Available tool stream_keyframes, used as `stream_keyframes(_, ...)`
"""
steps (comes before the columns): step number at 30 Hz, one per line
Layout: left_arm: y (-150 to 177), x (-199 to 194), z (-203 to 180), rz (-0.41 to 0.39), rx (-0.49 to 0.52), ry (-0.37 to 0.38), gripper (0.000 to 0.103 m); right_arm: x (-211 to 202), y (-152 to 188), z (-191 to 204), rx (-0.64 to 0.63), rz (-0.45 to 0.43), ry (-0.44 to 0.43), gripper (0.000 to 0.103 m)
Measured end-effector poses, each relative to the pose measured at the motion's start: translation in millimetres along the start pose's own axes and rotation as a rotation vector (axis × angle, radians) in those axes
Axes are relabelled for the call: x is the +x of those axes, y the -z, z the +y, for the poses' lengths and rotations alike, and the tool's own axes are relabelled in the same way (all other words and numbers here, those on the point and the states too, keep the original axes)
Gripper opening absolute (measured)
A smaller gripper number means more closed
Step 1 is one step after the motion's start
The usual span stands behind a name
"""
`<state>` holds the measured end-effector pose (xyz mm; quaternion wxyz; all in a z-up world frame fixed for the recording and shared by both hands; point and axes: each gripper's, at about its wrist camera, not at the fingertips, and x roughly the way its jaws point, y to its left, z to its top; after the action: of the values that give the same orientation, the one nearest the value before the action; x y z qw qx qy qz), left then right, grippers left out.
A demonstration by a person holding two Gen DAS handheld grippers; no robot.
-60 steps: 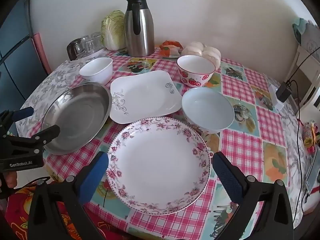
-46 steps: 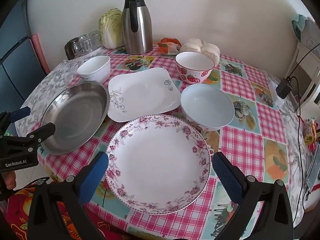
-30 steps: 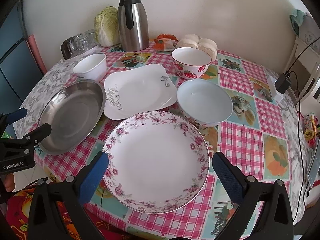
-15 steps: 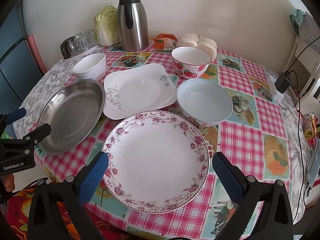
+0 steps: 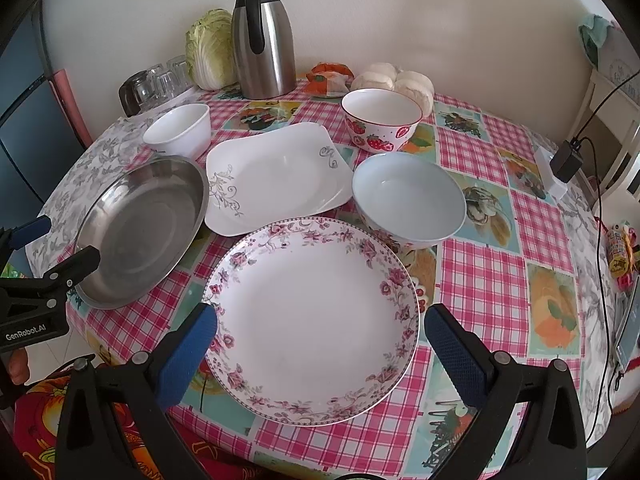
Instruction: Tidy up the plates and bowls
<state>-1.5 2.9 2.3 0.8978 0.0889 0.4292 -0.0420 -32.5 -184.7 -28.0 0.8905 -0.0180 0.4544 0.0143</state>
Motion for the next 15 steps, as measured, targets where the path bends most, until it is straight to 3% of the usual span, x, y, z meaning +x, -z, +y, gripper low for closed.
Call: stream_keyframes(15,0.0,0.0,0.1,0.000,0.000,0.000,0.103,1.3,1.1,-0.2,0.000,0.001,0.001,0.103)
